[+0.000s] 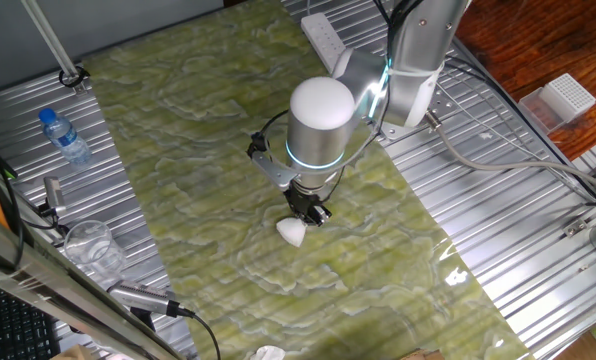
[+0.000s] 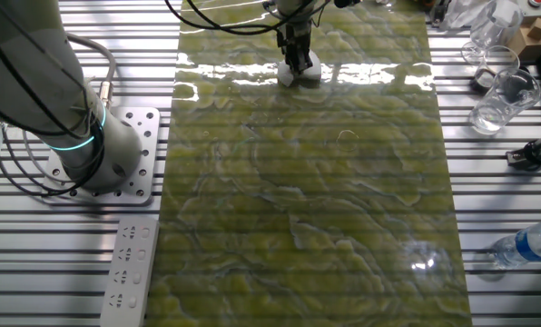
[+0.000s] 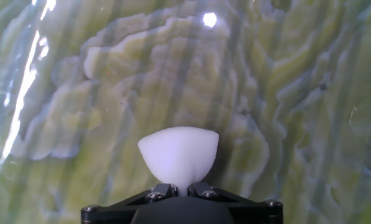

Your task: Clean the tabletop with a sponge

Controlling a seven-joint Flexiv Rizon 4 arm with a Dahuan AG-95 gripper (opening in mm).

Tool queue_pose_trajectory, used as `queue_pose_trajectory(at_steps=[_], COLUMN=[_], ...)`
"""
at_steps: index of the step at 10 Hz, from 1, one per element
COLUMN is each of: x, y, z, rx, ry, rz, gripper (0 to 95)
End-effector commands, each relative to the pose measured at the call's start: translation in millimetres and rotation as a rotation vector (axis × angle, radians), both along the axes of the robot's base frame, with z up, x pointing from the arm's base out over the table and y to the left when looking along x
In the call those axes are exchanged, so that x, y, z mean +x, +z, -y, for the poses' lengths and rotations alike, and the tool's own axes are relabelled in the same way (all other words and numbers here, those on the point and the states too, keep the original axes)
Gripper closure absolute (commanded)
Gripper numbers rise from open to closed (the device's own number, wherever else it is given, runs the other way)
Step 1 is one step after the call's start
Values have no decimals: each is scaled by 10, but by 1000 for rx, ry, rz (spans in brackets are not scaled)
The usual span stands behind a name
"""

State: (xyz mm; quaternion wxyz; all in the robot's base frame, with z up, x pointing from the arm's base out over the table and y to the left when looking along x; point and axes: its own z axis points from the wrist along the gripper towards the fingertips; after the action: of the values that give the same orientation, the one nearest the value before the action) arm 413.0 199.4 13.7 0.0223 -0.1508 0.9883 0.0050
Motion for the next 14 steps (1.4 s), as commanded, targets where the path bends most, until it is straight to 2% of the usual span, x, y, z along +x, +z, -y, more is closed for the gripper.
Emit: queue_pose_trajectory(at_steps=[1,4,6,8,10,14], x=[-4,32,52,40,23,51], y=[4,61,68,33,3,66], z=[6,108,221,415,572,740], rx=[-2,-3,-25,-36,-77,-105], ry=[0,12,47,86,165,167], rz=[2,16,11,11,-1,-2], gripper=[950,950,950,950,950,950])
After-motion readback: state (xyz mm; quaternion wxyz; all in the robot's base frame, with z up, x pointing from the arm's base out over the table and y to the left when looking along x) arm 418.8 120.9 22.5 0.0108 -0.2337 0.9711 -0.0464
